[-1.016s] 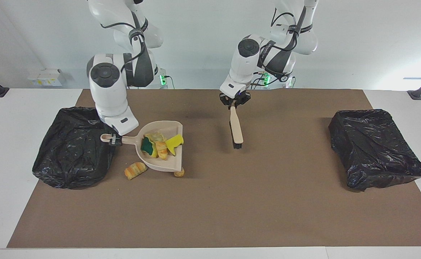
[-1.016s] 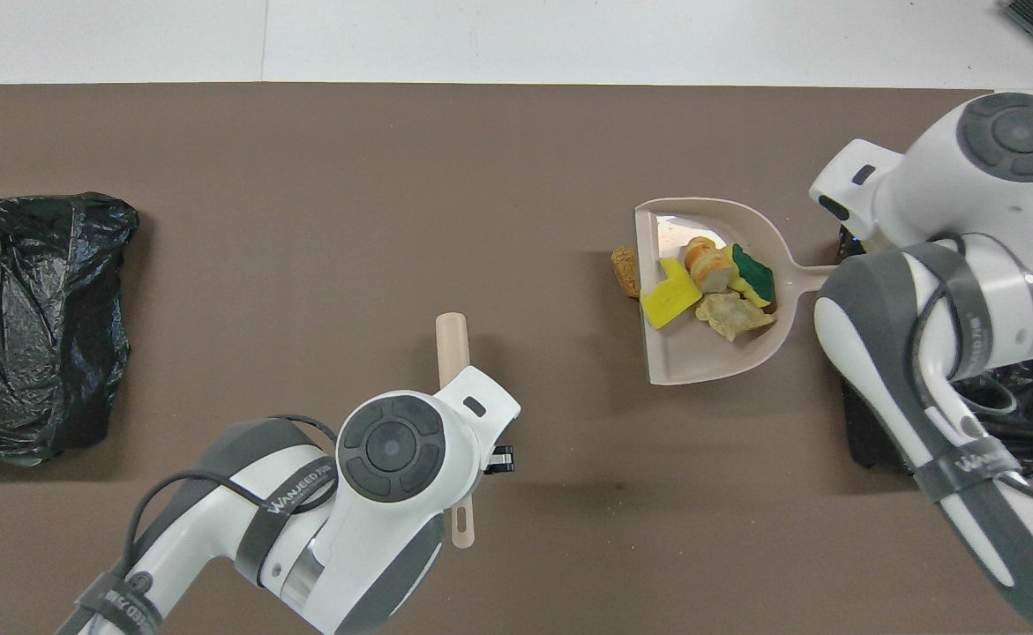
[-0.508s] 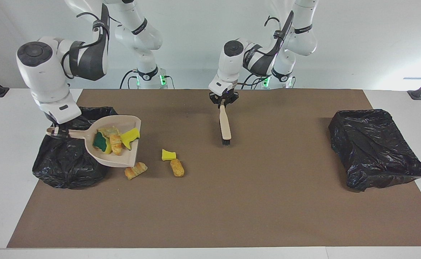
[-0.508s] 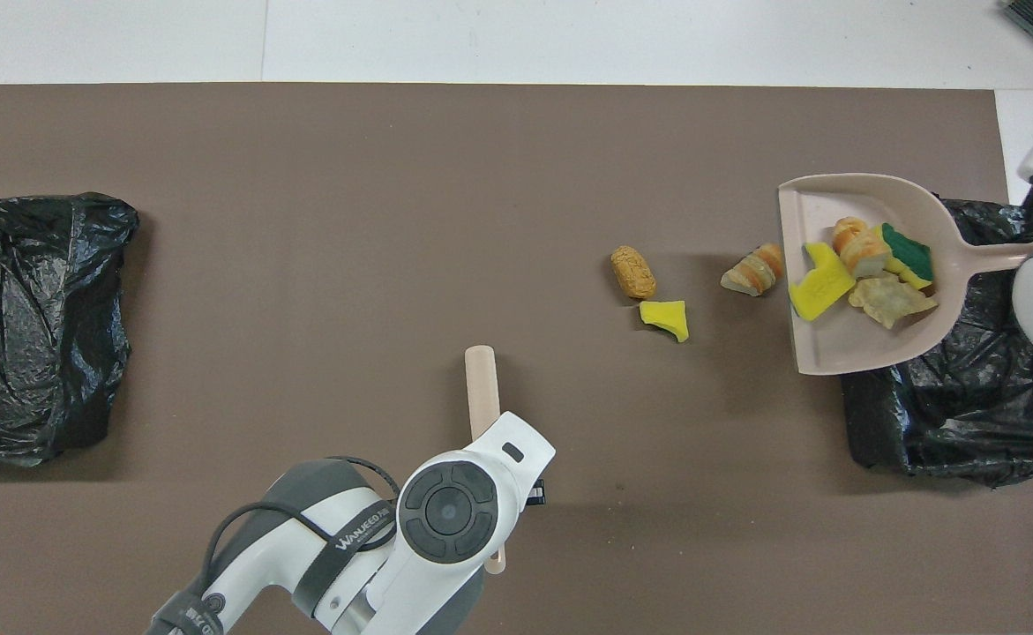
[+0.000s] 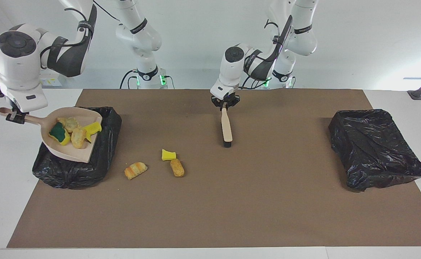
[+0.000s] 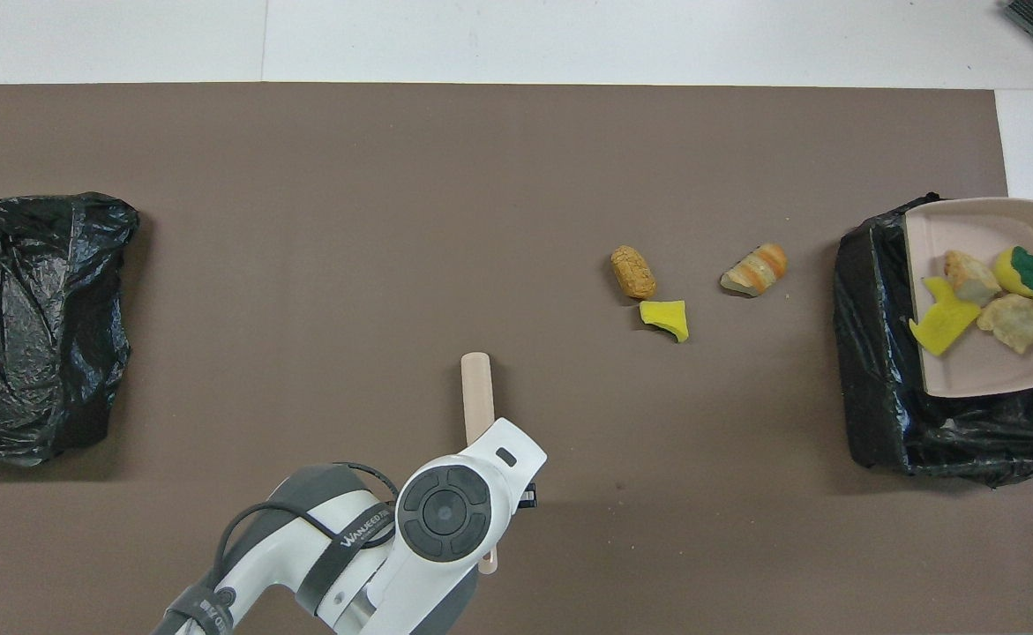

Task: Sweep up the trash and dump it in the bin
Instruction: 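Tip the dustpan over the black bag with the right gripper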

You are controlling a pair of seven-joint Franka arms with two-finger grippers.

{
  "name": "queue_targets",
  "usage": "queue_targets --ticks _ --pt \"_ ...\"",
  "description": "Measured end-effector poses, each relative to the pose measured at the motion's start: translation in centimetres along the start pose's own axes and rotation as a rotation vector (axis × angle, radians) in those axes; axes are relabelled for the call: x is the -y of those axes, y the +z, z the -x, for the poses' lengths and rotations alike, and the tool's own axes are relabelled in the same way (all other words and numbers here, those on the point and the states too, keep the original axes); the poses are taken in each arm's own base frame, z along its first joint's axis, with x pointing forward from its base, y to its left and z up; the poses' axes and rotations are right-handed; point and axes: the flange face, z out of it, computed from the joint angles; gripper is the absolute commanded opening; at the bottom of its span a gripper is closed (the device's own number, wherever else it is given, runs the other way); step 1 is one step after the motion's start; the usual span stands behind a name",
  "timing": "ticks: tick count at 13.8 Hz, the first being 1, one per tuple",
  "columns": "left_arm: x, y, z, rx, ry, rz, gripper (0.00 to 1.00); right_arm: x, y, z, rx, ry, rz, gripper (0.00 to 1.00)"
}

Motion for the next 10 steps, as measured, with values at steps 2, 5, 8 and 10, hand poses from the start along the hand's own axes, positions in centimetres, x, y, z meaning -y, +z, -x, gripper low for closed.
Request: queue_targets --ticks 2,5,8,10 --pt "-0.5 0.3 0.3 -0.006 0.009 0.005 1.00 1.5 0.5 -0.4 0.090 0.005 -0.010 0.00" --pt "-0.3 0.2 -0.1 -0.009 0.000 0.008 1.00 4.1 0.5 -1.1 0.198 0.030 -0.025 0.00" --pt "0.7 -2.3 -1.9 -0.005 -0.040 0.012 1.00 6.3 0.3 -1.4 0.297 0.035 -0.026 0.00" --pt "2.5 -5.0 -4.2 0.002 -0.080 0.010 1.00 6.8 0.0 -1.2 0.363 0.022 -0.019 0.00"
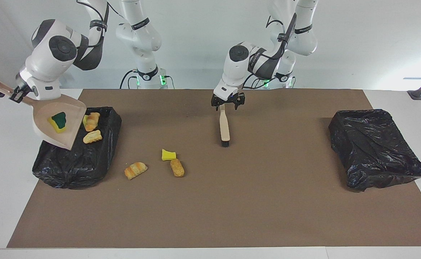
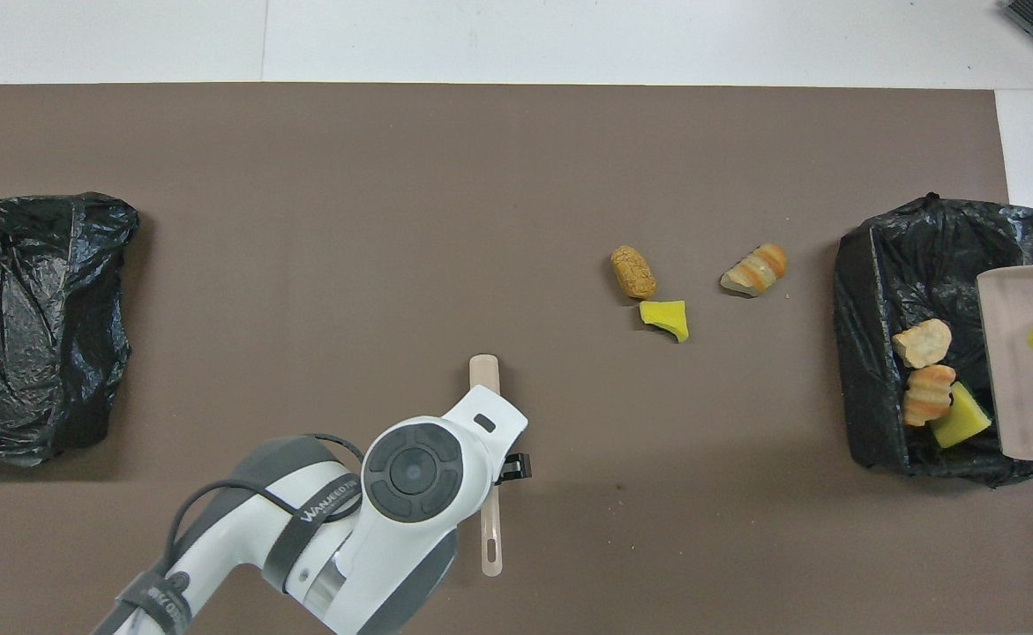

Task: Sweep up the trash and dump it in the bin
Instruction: 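Tip the dustpan over the black bag with the right gripper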

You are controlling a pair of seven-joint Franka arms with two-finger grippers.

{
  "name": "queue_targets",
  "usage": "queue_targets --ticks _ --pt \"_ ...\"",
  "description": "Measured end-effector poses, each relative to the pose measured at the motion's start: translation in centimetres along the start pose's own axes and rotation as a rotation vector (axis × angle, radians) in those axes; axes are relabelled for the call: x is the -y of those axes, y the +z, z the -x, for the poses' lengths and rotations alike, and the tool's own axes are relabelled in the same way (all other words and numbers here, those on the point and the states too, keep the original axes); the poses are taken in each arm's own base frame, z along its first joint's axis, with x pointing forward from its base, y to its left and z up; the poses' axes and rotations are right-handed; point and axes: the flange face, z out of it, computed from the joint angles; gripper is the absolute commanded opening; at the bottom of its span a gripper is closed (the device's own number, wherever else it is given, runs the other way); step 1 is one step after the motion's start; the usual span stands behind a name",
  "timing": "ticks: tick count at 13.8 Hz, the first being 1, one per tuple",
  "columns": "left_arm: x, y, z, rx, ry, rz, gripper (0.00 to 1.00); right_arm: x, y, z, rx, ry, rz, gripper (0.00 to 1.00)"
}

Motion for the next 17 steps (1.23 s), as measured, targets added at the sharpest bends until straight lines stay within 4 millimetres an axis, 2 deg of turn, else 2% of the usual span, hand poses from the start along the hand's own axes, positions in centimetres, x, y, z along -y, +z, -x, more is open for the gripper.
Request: queue_targets --ticks 2,4,9,10,13,14,17 --pt "2.9 -2.4 -2.9 -0.013 -0.009 0.014 1.00 0.0 -0.3 0.5 0.075 -0.002 0.019 0.00" --pt "6.9 -3.7 -5.5 -0.001 0.002 0.010 1.00 -0.1 -1.0 0.9 0.156 -0.016 0.046 0.00" --pt "18.8 -7.5 -9.9 0.037 0.044 0.012 1.00 -0.1 -3.8 0.1 0.252 -0.062 0.114 0.00" --pt "20.8 -8.1 -10.5 0.028 0.048 0.012 1.00 -0.1 -4.6 -0.4 0.261 -0.072 0.124 0.00" --pt "26.5 -9.8 -11.8 0.009 0.075 0.014 1.00 0.2 -9.0 -3.0 0.292 -0.098 0.150 0.00" --pt "28.0 -10.7 -11.8 0.002 0.081 0.018 1.00 0.3 -9.2 -3.3 0.290 -0.096 0.161 0.00" --pt "29.4 -14.6 -11.9 -0.029 0.094 0.007 1.00 0.7 -5.2 -3.5 0.240 -0.088 0.184 0.00"
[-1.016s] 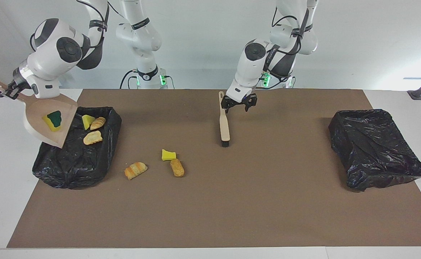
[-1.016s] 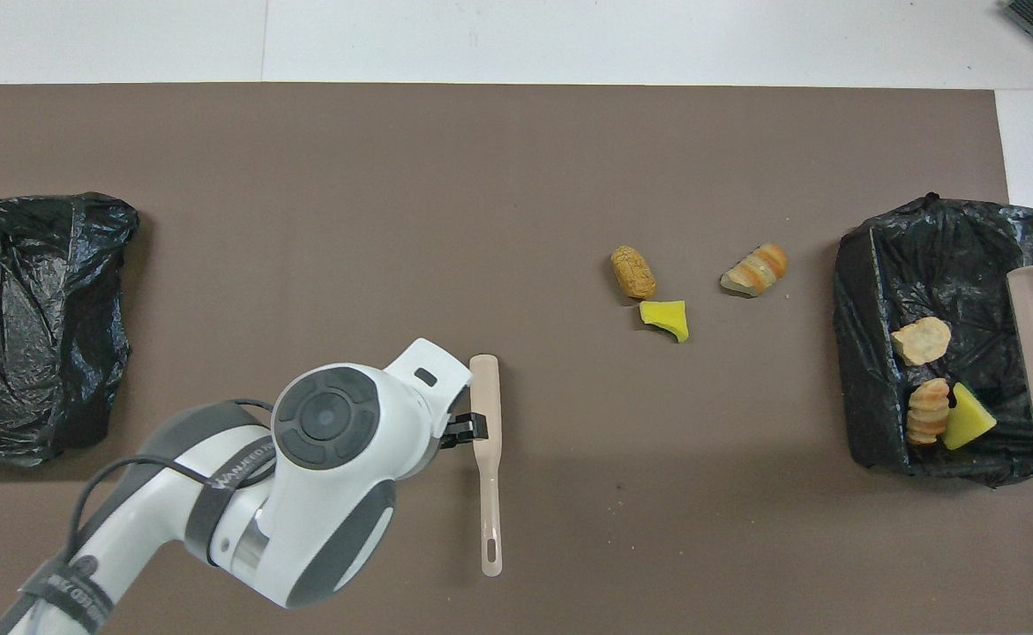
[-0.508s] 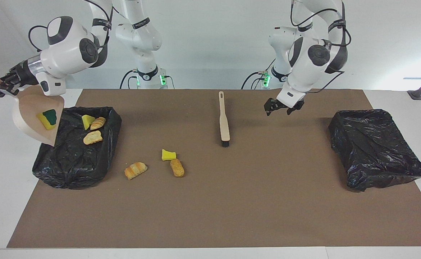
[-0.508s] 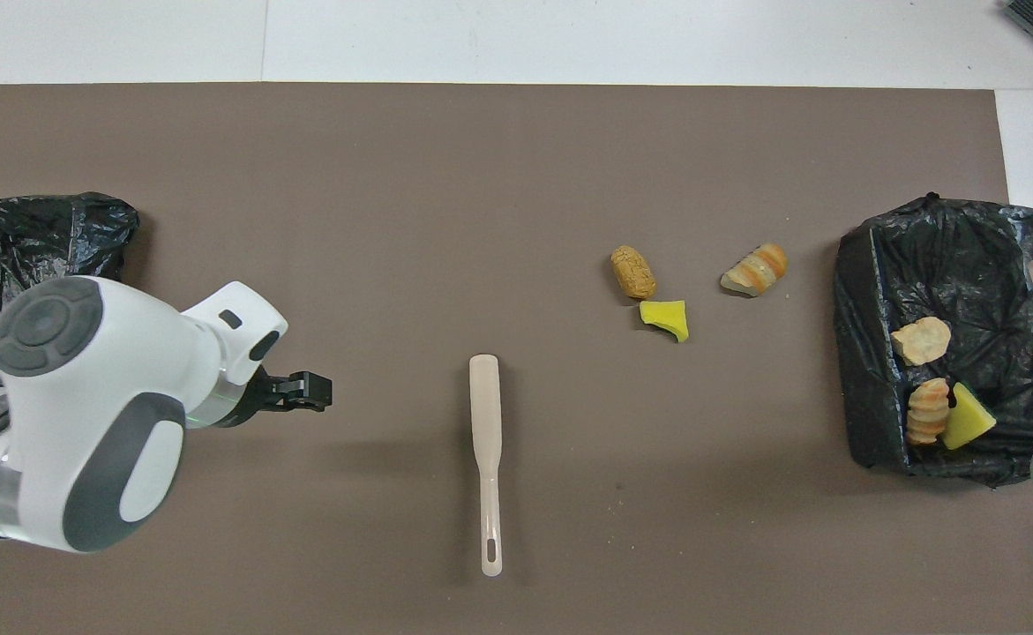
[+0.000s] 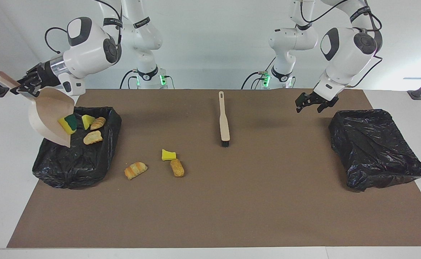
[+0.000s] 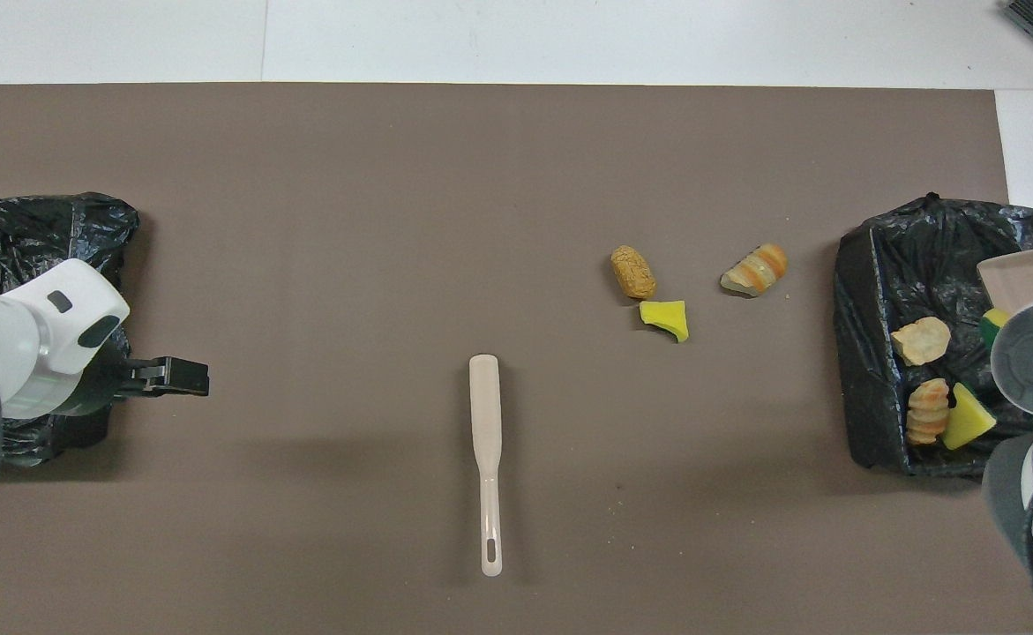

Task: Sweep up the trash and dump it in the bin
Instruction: 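Tip the dustpan over the black bag with the right gripper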

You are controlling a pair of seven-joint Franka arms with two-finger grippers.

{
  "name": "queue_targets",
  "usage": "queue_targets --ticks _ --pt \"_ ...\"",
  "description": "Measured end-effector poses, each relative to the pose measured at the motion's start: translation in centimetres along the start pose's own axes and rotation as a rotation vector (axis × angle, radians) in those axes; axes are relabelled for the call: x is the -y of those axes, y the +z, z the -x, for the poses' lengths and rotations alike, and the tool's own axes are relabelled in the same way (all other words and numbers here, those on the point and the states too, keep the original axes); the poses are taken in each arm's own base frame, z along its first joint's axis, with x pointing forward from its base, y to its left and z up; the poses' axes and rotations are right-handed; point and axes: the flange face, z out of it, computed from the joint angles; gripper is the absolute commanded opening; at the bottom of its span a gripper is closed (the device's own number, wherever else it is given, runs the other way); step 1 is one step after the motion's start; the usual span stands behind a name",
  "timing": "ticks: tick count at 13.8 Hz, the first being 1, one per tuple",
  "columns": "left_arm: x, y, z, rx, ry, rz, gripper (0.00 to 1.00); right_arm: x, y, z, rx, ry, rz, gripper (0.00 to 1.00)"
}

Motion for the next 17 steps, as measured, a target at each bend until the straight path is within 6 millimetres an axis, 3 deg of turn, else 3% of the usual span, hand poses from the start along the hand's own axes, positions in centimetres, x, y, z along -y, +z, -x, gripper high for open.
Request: queue_targets --ticks 3,6,8,13,17 --pt "0.7 -4.8 -0.4 -0.042 0.026 -0.036 1.00 0.3 0.6 0.4 0.002 0.009 -0.003 0.00" --pt "1.6 -9.5 -0.2 -0.080 0.026 -0.037 1.00 0.5 0.7 3.2 -0.006 0.075 -0.012 0.00" --pt "2.0 -11.8 0.3 -0.081 0.022 -0.036 1.00 0.4 0.4 3.7 -0.105 0.136 -0.030 0.00" --pt "1.8 -14.1 0.8 -0.086 0.025 -0.036 1.00 -0.6 -3.3 1.1 -0.387 0.215 -0.065 0.00" --pt "1.5 -15.0 1.3 -0.092 0.031 -0.038 1.00 0.2 -4.3 -1.5 -0.686 0.304 -0.224 0.00"
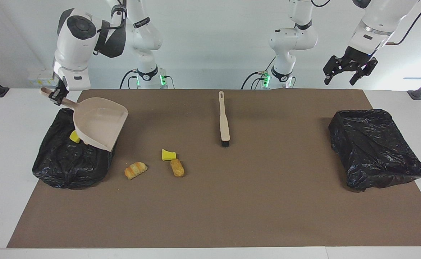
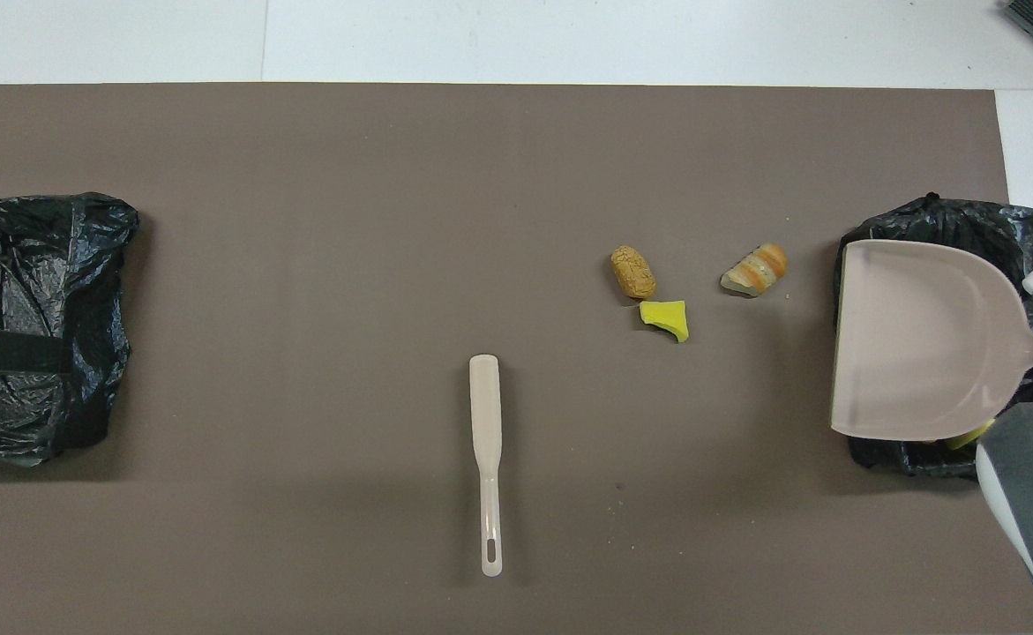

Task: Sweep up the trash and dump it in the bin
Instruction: 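Tip the dustpan over the black bag with the right gripper, then carry the empty dustpan back to the table center with the right gripper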

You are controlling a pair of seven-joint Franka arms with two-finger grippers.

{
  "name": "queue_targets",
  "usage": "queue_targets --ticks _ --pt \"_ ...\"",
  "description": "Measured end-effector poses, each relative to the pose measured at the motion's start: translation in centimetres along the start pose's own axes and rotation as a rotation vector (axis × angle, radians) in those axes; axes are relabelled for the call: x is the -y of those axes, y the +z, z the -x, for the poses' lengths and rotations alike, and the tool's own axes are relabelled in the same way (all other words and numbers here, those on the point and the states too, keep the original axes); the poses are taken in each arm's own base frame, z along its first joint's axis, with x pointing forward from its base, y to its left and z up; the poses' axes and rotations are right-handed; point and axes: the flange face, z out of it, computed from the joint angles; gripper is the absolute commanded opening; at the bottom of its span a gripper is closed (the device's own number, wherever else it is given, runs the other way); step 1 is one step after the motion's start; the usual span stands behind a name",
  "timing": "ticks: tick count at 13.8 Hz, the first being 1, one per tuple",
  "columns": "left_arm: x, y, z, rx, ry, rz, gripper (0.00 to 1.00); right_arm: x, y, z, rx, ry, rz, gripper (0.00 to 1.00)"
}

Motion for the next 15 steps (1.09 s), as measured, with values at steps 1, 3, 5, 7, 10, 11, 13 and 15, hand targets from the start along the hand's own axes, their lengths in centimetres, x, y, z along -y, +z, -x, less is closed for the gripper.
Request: queue_targets --ticks 1,3,5,7,10,11,13,15 --pt "0.0 0.0 0.0 0.000 0.000 0.000 1.00 0.5 0.2 -0.5 -0.063 0.056 -0.049 0.00" --pt "0.0 0.0 0.0 0.000 0.001 0.000 1.00 1.3 0.2 -1.8 -0.153 0.218 -0.140 0.00" --pt "-0.1 -0.1 0.0 -0.001 0.001 0.000 1.00 2.0 -1.0 -4.2 -0.179 0.322 -0.182 0.00" --pt "-0.2 -0.3 0.0 -0.006 -0.001 -0.001 1.00 2.6 -2.3 -6.7 -0.224 0.436 -0.217 0.00" --pt "-0.3 -1.1 -0.4 -0.025 -0.025 0.000 1.00 3.3 -3.7 -9.1 -0.258 0.676 -0.279 0.00" --pt "-0.3 -1.3 -0.5 -0.029 -0.025 0.000 1.00 3.7 -4.4 -10.4 -0.263 0.752 -0.299 0.00" --pt "-0.2 -1.3 -0.6 -0.029 -0.029 0.000 1.00 4.4 -5.8 -13.4 -0.277 0.880 -0.352 0.00" --pt "-0.1 -1.2 -0.6 -0.027 -0.033 0.000 1.00 5.0 -7.8 -17.2 -0.290 0.992 -0.412 0.00"
